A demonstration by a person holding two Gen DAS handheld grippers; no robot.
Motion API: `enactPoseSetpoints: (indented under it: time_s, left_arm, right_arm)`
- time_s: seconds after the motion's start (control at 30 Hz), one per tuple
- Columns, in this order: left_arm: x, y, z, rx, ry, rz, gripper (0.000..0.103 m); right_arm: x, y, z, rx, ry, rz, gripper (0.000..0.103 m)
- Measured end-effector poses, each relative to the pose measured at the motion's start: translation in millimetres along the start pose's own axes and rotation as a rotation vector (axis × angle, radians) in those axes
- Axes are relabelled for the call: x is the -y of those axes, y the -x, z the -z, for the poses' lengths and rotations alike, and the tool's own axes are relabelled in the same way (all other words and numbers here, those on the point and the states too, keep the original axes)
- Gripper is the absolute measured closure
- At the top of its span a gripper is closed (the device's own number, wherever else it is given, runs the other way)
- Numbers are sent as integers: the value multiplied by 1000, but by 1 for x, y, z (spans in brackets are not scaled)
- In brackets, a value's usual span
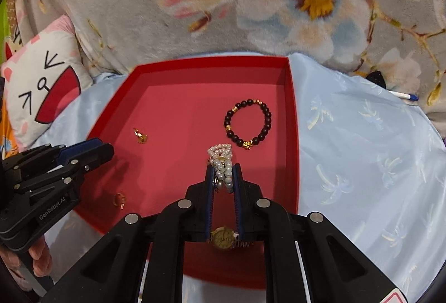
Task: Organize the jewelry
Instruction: 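Carry the silver ring with the left tool while the right tool carries the pearl necklace into the tray, then move both tools back from the tray toward the remaining gold jewelry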
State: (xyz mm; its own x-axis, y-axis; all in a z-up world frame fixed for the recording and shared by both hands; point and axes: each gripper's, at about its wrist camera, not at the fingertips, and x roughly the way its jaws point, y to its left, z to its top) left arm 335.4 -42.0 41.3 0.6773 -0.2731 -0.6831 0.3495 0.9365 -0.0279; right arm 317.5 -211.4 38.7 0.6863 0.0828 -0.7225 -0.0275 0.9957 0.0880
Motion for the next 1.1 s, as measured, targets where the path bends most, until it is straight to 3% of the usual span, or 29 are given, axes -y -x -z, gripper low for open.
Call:
enactPoseSetpoints:
  time_s: [0.2, 0.43, 0.5, 0.6, 0.8, 1.1]
  left_arm:
    - [-6, -14, -1, 7, 9, -26, 83]
    - [-16, -8, -2, 20, 42, -36, 81]
    - [-18, 0, -1, 31, 49, -41, 73]
    - [-22, 14, 3, 45, 63, -36, 70]
    - [-24, 46, 28, 50, 57, -41, 70]
    - [-17, 74, 87, -13, 55, -16, 69]
  right_arm:
    - [0, -5, 2, 35, 10, 29, 82]
    - [8, 14, 4, 65, -24, 4, 81]
    - [9, 22, 7, 69, -29, -4, 80]
    - [9, 35, 14, 70, -32, -15, 80]
    - [0, 65, 43, 58, -15, -40, 79]
    - [-21, 101, 103, 39, 32, -44, 73]
